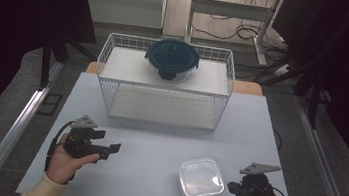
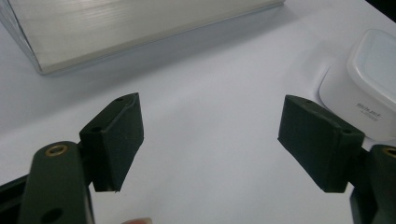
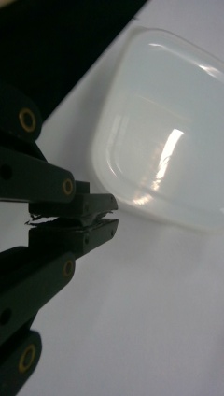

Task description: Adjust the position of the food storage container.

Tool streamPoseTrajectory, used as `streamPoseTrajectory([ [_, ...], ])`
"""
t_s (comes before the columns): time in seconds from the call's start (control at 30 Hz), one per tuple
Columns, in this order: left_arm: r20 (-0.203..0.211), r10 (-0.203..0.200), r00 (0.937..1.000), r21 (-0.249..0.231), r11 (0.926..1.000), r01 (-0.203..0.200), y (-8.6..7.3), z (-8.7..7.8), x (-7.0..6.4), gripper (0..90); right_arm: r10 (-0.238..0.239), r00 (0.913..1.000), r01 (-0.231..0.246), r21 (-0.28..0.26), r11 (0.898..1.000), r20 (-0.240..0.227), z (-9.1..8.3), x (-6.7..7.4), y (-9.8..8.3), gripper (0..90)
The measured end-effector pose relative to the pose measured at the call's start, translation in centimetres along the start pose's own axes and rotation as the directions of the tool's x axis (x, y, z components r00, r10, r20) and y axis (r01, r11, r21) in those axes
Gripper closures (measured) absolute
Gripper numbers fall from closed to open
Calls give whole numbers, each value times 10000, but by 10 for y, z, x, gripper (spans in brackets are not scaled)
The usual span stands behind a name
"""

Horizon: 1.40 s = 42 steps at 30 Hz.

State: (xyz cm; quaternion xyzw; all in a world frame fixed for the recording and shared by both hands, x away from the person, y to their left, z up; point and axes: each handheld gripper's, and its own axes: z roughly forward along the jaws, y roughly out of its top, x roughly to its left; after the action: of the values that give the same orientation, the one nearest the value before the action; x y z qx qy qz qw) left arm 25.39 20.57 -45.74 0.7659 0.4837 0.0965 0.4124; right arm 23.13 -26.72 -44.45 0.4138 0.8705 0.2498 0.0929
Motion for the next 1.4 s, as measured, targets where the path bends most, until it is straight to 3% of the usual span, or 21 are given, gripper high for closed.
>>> streamPoseTrajectory([
  [0.07,-27,-23,10000,62,10000,24,0,1,0,222,-377,9992,371,476,9982,120,4,10,-1,892],
  [0.1,-25,-20,10000,74,10000,20,0,1,-1,222,-377,9992,371,476,9982,120,4,10,-1,892],
  [0.13,-26,-21,10000,76,10000,21,0,1,0,223,-413,9991,413,860,9954,-24,7,13,-3,892],
  [0.33,-57,-84,9999,39,10000,84,-1,0,1,225,-471,9980,520,1262,9906,-414,15,17,-8,893],
  [0.5,-34,-32,10000,68,10000,32,-1,1,0,225,-633,9956,713,1193,9903,-691,21,25,-5,893],
  [0.77,-17,-24,10000,114,9999,24,-1,3,1,225,-492,9957,558,848,9948,-780,27,25,-2,893],
  [1.1,3,-49,10000,127,9999,49,-1,3,4,225,-202,9986,235,666,9975,-499,32,18,-1,893],
  [1.4,-51,-240,9997,-26,9997,240,-2,-2,11,226,74,9999,-67,631,9980,-112,39,6,11,893],
])
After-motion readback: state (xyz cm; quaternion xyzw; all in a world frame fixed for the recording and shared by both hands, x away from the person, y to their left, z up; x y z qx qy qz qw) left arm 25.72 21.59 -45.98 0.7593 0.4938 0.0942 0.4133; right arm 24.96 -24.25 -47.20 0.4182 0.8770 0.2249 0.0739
